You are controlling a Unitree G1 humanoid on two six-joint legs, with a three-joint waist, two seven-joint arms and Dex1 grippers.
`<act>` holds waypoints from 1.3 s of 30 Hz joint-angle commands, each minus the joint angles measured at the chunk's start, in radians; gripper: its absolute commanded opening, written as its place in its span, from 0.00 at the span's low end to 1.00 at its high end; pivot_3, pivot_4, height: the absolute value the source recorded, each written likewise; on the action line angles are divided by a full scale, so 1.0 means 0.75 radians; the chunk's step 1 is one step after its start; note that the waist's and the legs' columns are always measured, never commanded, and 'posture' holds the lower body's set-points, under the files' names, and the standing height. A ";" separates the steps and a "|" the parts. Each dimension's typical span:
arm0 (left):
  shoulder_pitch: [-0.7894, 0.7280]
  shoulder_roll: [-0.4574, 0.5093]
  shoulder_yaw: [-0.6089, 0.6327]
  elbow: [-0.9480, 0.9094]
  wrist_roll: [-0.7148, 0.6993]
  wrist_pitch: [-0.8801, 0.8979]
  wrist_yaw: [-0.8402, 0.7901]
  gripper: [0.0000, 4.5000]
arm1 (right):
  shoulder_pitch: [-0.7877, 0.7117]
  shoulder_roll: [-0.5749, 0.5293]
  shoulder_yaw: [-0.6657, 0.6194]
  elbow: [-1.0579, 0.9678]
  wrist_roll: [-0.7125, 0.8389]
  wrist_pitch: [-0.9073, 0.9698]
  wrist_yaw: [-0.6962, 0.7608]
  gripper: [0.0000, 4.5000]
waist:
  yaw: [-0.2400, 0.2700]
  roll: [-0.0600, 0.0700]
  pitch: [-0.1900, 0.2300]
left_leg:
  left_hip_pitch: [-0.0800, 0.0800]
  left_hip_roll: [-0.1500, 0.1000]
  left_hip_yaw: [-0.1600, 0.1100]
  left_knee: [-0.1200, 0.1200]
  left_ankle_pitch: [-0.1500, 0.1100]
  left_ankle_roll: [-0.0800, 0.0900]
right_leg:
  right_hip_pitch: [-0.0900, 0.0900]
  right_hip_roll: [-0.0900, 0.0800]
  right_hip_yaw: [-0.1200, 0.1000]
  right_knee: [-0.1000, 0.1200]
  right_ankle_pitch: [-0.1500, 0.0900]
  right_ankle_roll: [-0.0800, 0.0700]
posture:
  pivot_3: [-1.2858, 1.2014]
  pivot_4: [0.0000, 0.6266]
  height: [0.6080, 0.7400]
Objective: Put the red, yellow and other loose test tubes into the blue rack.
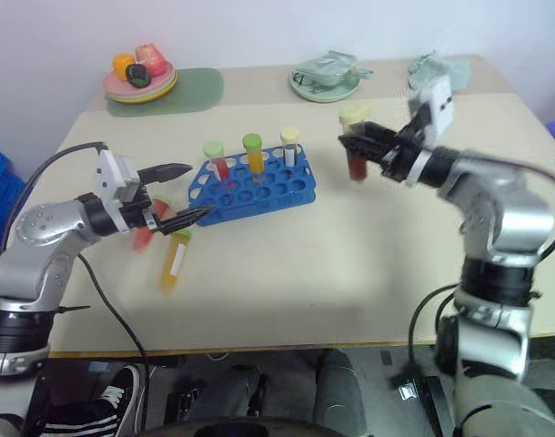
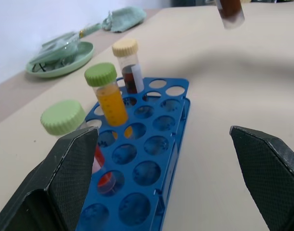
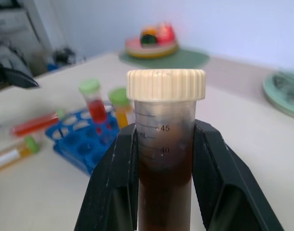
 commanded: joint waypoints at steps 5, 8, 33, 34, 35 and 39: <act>-0.066 0.048 0.064 0.041 -0.001 -0.035 -0.017 1.00 | 0.031 0.314 0.165 0.022 -0.057 -0.497 -0.191 0.26 | -0.019 0.000 0.000 | 0.003 0.003 0.001 -0.001 0.000 0.000 | 0.001 0.004 0.001 0.000 0.001 -0.001 | 0.52 0.24 1.00; -0.056 0.071 0.076 0.004 -0.013 -0.003 -0.006 1.00 | 0.038 0.409 0.227 0.165 -0.071 -0.663 -0.194 0.26 | -0.030 0.000 0.000 | 0.005 0.003 0.002 -0.002 0.000 0.000 | 0.002 0.005 0.001 -0.001 0.001 -0.001 | 0.52 0.24 1.00; 0.108 0.187 0.179 -0.207 -0.172 0.248 0.000 1.00 | -0.133 0.482 0.339 0.965 -0.251 -1.403 -0.231 0.26 | -0.068 0.001 0.001 | 0.011 0.011 0.004 -0.006 -0.003 -0.006 | 0.001 0.014 0.002 -0.001 0.002 -0.004 | 0.52 0.24 1.00; 0.112 0.190 0.181 -0.211 -0.171 0.248 0.000 1.00 | -0.132 0.487 0.342 0.968 -0.251 -1.408 -0.232 0.26 | -0.068 0.001 0.001 | 0.011 0.011 0.004 -0.006 -0.003 -0.006 | 0.001 0.014 0.002 -0.001 0.002 -0.004 | 0.52 0.24 1.00; 0.115 0.192 0.184 -0.215 -0.171 0.249 -0.001 1.00 | -0.129 0.489 0.347 0.972 -0.254 -1.417 -0.232 0.26 | -0.068 0.001 0.001 | 0.011 0.011 0.004 -0.006 -0.003 -0.006 | 0.001 0.014 0.002 0.000 0.002 -0.004 | 0.52 0.24 1.00; 0.123 0.209 0.201 -0.215 -0.174 0.249 -0.009 1.00 | -0.115 0.499 0.350 0.986 -0.255 -1.441 -0.249 0.26 | -0.068 0.002 0.001 | 0.011 0.011 0.004 -0.006 -0.003 -0.006 | 0.001 0.014 0.002 -0.001 0.002 -0.004 | 0.52 0.24 1.00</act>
